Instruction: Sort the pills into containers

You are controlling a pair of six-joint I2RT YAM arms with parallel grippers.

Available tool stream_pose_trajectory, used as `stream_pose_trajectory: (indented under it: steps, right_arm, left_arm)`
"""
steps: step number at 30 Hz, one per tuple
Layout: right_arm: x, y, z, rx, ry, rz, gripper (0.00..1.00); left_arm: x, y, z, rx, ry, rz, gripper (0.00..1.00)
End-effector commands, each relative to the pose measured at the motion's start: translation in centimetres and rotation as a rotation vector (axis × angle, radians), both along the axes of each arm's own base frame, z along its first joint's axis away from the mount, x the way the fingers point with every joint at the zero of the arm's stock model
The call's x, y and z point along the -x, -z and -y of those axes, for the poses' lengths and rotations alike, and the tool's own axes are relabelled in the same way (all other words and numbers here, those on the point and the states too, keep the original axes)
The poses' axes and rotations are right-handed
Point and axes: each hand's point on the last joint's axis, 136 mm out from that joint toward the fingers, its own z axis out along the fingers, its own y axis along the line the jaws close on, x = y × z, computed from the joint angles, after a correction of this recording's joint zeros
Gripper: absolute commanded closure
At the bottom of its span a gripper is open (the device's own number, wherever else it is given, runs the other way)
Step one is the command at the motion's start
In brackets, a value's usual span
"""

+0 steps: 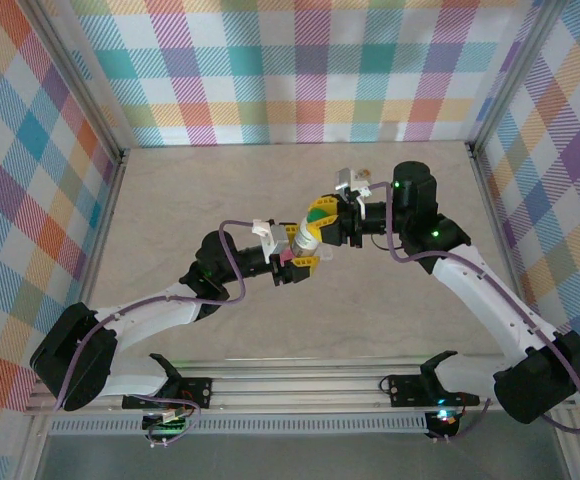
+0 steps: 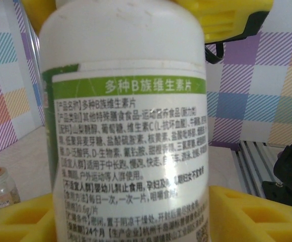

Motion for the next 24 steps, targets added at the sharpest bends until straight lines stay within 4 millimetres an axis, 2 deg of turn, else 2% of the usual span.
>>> stream_pose_trajectory:
  steps: [1,9,13,16,19,24]
  right_arm:
    - [0.1,-1.3,0.3,-0.034,0.008,0.058,0.71]
    - [-0.4,-0.4,0.5,-0.024,0.025,0.044,0.71]
    - [-0.7,-0.1,0.6,-0.019,0.047,0.037,0.68]
    - [-1.5,0.0,0.9,-0.010,0.099,0.012,0.54]
    - [-3.2,0.4,1.3,0.012,0.201,-0.033,0.34]
    - [-5.7,0.1,2.4,0.019,0.367,-0.100,0.18]
  left_arm:
    - [0.7,-1.5,0.7,0.013,0.041,0.041,0.41]
    - [0.5,-1.7,0.4,0.010,0.016,0.044,0.60]
    - [0.1,-1.6,0.1,-0.003,-0.019,0.040,0.76]
    - [-0.6,-1.5,-0.3,-0.014,-0.071,0.037,0.87]
    - [-1.6,-1.2,-0.9,-0.034,-0.141,0.026,1.00]
    - [-3.1,-0.2,-1.9,-0.064,-0.252,0.005,1.00]
